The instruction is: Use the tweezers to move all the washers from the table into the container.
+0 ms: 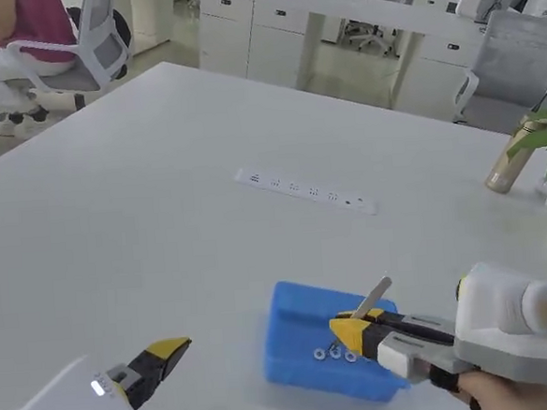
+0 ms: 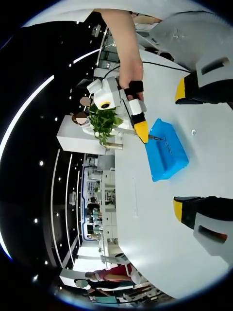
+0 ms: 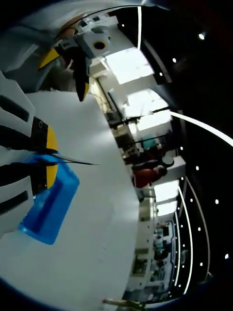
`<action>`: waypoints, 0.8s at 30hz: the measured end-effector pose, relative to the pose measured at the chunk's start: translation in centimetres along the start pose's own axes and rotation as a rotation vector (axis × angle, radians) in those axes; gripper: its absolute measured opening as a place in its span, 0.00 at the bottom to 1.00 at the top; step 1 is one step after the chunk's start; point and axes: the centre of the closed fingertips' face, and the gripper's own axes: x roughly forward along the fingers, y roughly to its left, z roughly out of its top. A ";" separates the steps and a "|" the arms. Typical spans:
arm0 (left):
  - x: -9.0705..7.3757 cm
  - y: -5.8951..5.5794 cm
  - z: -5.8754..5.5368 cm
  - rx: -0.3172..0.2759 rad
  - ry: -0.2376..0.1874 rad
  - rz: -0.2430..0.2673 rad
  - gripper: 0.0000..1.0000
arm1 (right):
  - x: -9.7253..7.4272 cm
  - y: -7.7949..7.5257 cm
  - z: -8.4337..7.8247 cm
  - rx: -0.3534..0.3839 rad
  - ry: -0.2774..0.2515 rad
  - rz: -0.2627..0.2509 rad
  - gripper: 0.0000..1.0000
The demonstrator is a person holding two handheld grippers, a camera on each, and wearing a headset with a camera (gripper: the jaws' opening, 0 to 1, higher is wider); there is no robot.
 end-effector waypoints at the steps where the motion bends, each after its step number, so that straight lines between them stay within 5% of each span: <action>1: 0.0 -0.1 0.0 0.000 0.000 -0.003 0.78 | 0.0 0.2 -0.4 0.010 0.005 0.004 0.04; 16: 0.0 -0.2 0.2 -0.002 -0.011 -0.011 0.79 | 1.4 1.8 -6.6 0.102 0.119 0.028 0.05; 24: 0.0 -0.2 0.4 -0.010 -0.024 -0.012 0.80 | 1.5 1.9 -7.8 0.115 0.155 0.027 0.05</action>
